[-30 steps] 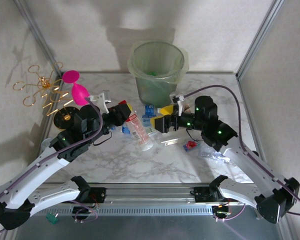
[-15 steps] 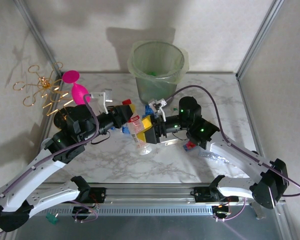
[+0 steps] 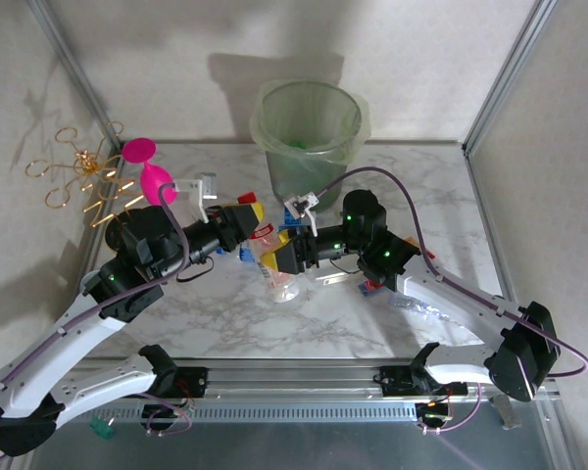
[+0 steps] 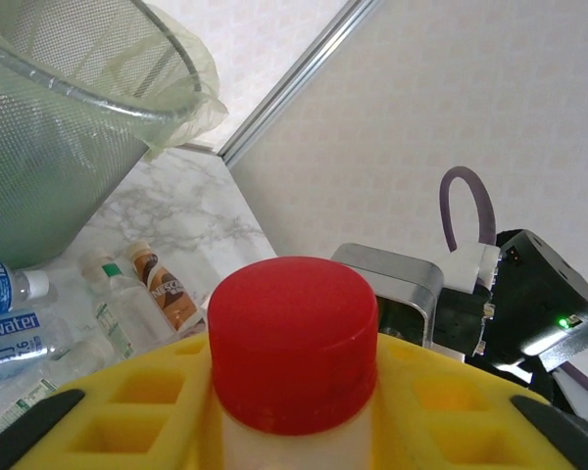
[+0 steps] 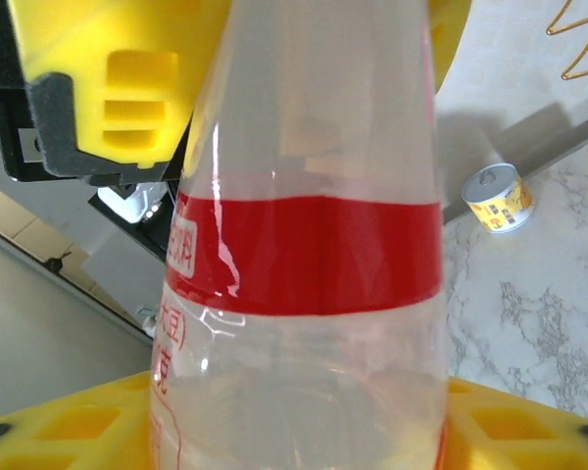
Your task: Put the plastic bottles in the bin
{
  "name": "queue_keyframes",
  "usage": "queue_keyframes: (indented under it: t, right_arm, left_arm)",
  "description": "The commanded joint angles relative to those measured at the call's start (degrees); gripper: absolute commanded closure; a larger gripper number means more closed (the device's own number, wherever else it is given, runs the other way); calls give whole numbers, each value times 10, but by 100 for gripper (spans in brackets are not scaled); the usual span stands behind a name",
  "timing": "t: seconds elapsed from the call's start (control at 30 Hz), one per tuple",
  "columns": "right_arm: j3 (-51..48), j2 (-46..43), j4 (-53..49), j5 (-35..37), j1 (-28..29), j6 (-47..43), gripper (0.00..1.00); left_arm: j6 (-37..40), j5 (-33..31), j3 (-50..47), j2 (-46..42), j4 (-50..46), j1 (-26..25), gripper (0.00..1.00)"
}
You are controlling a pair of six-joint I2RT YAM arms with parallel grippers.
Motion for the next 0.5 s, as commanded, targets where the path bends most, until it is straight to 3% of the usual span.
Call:
queue_keyframes:
  t: [0.0, 0.17, 0.2, 0.3, 0.47]
  right_arm:
    - [9, -2, 16, 4, 2, -8, 49]
    - [26, -5, -41, 26, -2, -42, 51]
    - [30, -7, -46, 34, -4, -46, 51]
    - [46, -9, -72, 71, -21, -63, 55]
    - [130, 10, -146, 216, -78, -106, 56]
  left_arm:
    - [10, 5, 13, -13, 13, 3, 54]
    - [20, -47, 17, -38, -3, 3, 10]
    - [23, -60, 18, -44, -8, 3, 5]
    - [39, -108, 21, -69, -18, 3, 1]
    - [59, -138, 18, -85, -34, 3, 1]
